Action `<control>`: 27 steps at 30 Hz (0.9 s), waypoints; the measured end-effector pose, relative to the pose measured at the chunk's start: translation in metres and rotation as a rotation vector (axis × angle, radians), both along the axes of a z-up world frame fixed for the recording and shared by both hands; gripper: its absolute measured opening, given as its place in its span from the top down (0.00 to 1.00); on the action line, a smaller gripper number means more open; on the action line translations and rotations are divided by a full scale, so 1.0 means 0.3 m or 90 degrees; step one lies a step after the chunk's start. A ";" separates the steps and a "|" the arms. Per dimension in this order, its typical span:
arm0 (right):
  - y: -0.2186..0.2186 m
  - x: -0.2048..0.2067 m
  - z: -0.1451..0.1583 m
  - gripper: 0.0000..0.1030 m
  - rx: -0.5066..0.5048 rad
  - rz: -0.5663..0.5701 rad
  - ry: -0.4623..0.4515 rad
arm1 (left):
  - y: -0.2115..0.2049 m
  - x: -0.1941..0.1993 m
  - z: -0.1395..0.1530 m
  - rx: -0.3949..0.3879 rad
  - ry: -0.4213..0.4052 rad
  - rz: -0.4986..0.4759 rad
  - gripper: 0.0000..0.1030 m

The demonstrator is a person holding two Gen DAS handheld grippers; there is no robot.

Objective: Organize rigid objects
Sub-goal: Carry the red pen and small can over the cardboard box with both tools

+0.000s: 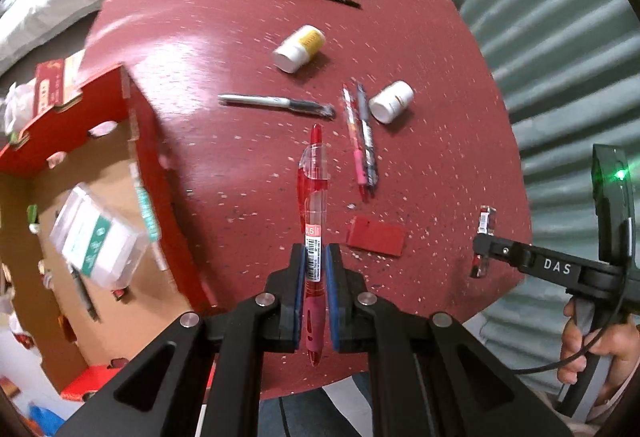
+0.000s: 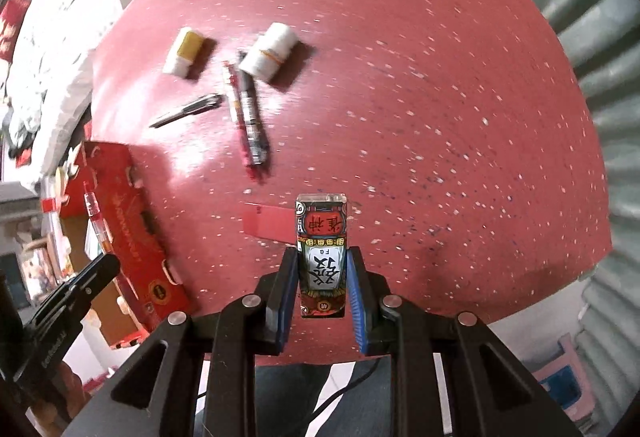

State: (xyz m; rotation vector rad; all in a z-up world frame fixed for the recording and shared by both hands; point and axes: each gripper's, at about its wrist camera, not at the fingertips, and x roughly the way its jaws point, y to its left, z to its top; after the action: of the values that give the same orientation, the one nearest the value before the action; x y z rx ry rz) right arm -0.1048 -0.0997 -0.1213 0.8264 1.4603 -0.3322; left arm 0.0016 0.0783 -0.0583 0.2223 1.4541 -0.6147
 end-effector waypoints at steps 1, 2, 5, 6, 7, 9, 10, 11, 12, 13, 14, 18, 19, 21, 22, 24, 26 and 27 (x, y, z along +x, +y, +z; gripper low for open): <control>0.011 0.013 0.007 0.76 -0.003 0.009 -0.003 | 0.017 0.009 0.001 -0.003 -0.005 0.011 0.90; 0.023 0.026 0.016 0.76 -0.007 0.019 -0.006 | 0.046 0.017 0.015 -0.007 -0.012 0.029 0.90; 0.063 0.068 0.047 0.76 -0.022 0.054 -0.016 | 0.117 0.037 0.041 -0.020 -0.025 0.073 0.90; 0.078 0.084 0.055 0.76 -0.027 0.066 -0.019 | 0.139 0.042 0.051 -0.021 -0.028 0.085 0.90; 0.093 0.100 0.063 0.76 -0.031 0.077 -0.022 | 0.164 0.048 0.057 -0.022 -0.031 0.099 0.90; 0.126 0.130 0.080 0.76 -0.036 0.101 -0.030 | 0.226 0.060 0.062 -0.023 -0.036 0.132 0.90; 0.145 0.146 0.088 0.76 -0.037 0.112 -0.033 | 0.244 0.063 0.063 -0.023 -0.037 0.142 0.90; 0.161 0.159 0.093 0.76 -0.038 0.120 -0.036 | 0.279 0.068 0.065 -0.021 -0.040 0.159 0.90; 0.183 0.175 0.102 0.76 -0.039 0.133 -0.040 | 0.302 0.071 0.066 -0.020 -0.042 0.170 0.90; 0.203 0.191 0.107 0.76 -0.042 0.145 -0.043 | 0.326 0.074 0.067 -0.020 -0.044 0.181 0.90; 0.230 0.210 0.117 0.76 -0.046 0.161 -0.048 | 0.362 0.078 0.068 -0.019 -0.046 0.199 0.90; 0.315 0.274 0.139 0.76 -0.050 0.209 -0.061 | 0.468 0.091 0.066 -0.014 -0.048 0.251 0.90; 0.340 0.292 0.147 0.76 -0.051 0.223 -0.065 | 0.495 0.093 0.064 -0.012 -0.049 0.263 0.90; 0.388 0.323 0.161 0.76 -0.054 0.251 -0.072 | 0.547 0.096 0.059 -0.008 -0.050 0.288 0.90; 0.419 0.342 0.169 0.76 -0.056 0.271 -0.077 | 0.573 0.096 0.056 -0.007 -0.050 0.300 0.90; 0.469 0.368 0.177 0.76 -0.057 0.302 -0.084 | 0.619 0.096 0.049 -0.003 -0.050 0.321 0.90; 0.538 0.399 0.189 0.76 -0.056 0.340 -0.093 | 0.664 0.091 0.039 0.001 -0.048 0.341 0.90; 0.559 0.407 0.189 0.76 -0.055 0.352 -0.095 | 0.683 0.089 0.035 0.004 -0.047 0.349 0.90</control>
State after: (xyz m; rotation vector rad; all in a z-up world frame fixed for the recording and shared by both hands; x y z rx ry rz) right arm 0.0175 0.0681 -0.0646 0.3443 1.4573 0.0841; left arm 0.0283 0.2831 -0.0478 -0.1475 1.3660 -0.1528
